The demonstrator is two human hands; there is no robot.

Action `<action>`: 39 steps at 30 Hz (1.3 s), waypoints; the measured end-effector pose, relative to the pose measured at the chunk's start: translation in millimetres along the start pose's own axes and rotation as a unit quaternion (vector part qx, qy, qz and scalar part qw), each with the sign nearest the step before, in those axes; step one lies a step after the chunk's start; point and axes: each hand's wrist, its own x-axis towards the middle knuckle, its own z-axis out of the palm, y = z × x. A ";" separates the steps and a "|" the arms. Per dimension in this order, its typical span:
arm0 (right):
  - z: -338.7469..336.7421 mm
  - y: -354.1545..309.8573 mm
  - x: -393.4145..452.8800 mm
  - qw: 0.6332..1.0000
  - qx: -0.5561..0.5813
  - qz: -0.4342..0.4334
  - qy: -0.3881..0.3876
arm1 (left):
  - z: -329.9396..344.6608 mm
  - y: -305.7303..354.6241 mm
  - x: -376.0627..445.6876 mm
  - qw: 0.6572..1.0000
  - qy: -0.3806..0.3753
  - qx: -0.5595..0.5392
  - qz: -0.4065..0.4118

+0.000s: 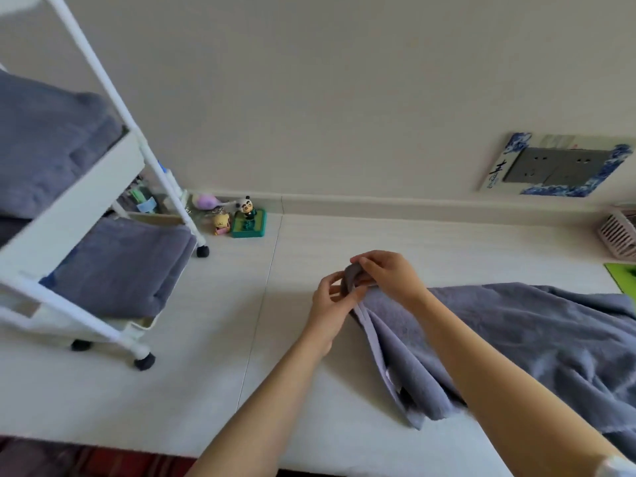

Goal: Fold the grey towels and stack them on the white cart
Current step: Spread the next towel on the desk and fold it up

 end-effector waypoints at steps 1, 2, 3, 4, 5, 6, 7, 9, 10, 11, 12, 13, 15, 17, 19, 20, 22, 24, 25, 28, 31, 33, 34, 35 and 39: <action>1.9 -11.0 5.1 0.999 -0.034 -0.005 -0.024 | -2.8 0.0 -0.4 1.000 0.008 0.009 -0.003; 6.3 -22.8 11.1 0.997 -0.061 -0.012 -0.050 | -7.6 0.0 -0.1 1.000 0.021 0.005 -0.006; 7.1 -31.1 15.8 0.994 -0.082 -0.015 -0.067 | -8.1 0.0 0.5 0.999 0.032 0.000 -0.008; 7.3 -38.2 20.3 0.992 -0.094 -0.017 -0.081 | -8.9 0.5 2.5 0.999 0.042 0.003 -0.006; 7.3 -43.5 24.9 0.990 -0.105 -0.022 -0.095 | -10.0 0.6 4.7 0.998 0.055 0.012 -0.003; 8.9 -49.2 29.9 0.986 -0.117 -0.033 -0.116 | -13.1 0.2 7.1 0.997 0.071 0.030 0.002; 8.7 -51.8 34.7 0.980 -0.138 -0.048 -0.135 | -15.3 -0.7 9.1 0.995 0.082 0.050 0.006; 3.9 -54.6 45.6 0.958 -0.223 -0.088 -0.156 | -18.2 -0.7 8.8 0.994 0.098 0.048 0.011; 1.3 -56.1 51.2 0.945 -0.268 -0.106 -0.158 | -20.6 -0.6 8.0 0.995 0.101 0.026 0.004; -1.6 -58.2 57.3 0.935 -0.295 -0.115 -0.158 | -23.0 -0.4 8.0 0.995 0.101 -0.006 0.000; -4.7 -58.6 60.8 0.931 -0.307 -0.118 -0.158 | -25.2 0.0 6.8 0.995 0.091 -0.031 -0.001; -6.2 -60.6 65.2 0.926 -0.318 -0.121 -0.162 | -27.8 2.4 5.1 0.995 0.086 -0.053 -0.002; -7.7 -60.1 71.5 0.919 -0.335 -0.123 -0.168 | -33.7 4.4 2.6 0.996 0.075 -0.055 -0.006; -5.2 -59.3 78.5 0.908 -0.356 -0.125 -0.183 | -40.0 4.9 -1.8 0.997 0.065 -0.035 0.001; -2.9 -58.4 86.8 0.893 -0.390 -0.147 -0.169 | -46.1 7.9 -9.6 0.999 0.043 -0.027 -0.005; -2.5 -58.1 91.7 0.884 -0.408 -0.175 -0.146 | -49.7 7.4 -13.1 0.999 0.025 -0.033 -0.018; -0.4 -60.8 103.1 0.874 -0.418 -0.230 -0.093 | -59.5 7.3 -22.5 0.997 -0.026 -0.043 -0.049; 6.0 -67.2 114.3 0.870 -0.420 -0.245 -0.080 | -71.8 5.4 -30.0 0.993 -0.075 -0.044 -0.079; 7.5 -70.0 119.8 0.862 -0.438 -0.237 -0.096 | -75.0 5.7 -32.6 0.991 -0.091 -0.045 -0.087; 37.9 -76.7 135.1 0.815 -0.519 -0.206 -0.151 | -94.6 0.9 -43.2 0.991 -0.067 -0.066 -0.095; 79.3 -85.3 145.4 0.781 -0.576 -0.206 -0.124 | -115.2 0.5 -48.5 0.995 0.049 -0.046 -0.074; 104.0 -85.7 150.1 0.744 -0.606 -0.270 -0.077 | -133.4 3.0 -47.5 0.982 0.164 0.086 -0.043; 121.1 -85.2 153.4 0.738 -0.598 -0.306 -0.067 | -147.2 1.3 -46.4 0.962 0.217 0.163 -0.042; 134.6 -83.7 156.7 0.744 -0.580 -0.325 -0.068 | -158.9 -1.0 -44.1 0.933 0.262 0.242 -0.055; 181.2 -65.9 146.6 0.797 -0.528 -0.274 -0.108 | -198.0 -23.4 -46.2 0.838 0.375 0.390 -0.064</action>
